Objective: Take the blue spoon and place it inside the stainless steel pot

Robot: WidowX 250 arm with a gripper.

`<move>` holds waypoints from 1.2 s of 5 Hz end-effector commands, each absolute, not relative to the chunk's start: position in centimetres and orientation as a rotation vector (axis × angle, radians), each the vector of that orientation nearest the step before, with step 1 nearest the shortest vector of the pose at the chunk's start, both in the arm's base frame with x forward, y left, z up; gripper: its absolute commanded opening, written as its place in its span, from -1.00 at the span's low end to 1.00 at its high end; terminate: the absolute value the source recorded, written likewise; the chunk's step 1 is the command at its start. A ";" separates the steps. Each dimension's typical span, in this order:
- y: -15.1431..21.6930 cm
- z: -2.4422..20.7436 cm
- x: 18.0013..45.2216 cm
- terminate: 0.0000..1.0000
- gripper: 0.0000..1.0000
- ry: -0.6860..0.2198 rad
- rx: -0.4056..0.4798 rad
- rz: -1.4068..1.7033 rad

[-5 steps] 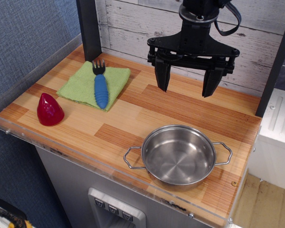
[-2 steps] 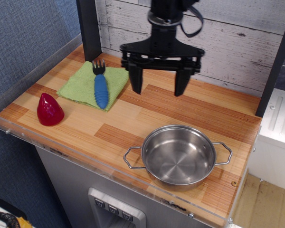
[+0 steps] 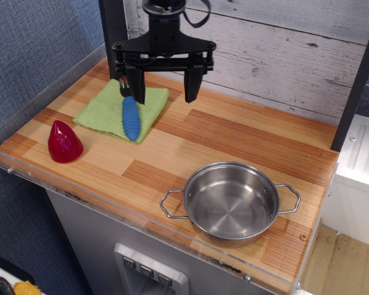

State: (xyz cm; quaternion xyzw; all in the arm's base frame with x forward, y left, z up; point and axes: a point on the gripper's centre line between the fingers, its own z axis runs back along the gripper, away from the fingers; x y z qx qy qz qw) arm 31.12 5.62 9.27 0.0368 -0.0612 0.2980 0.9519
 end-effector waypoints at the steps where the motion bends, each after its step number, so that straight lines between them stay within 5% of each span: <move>1: 9.2 9.6 31.9 -1.00 1.00 -0.165 0.109 0.705; 6: 12.7 6.0 33.2 -1.00 1.00 -0.137 0.107 0.779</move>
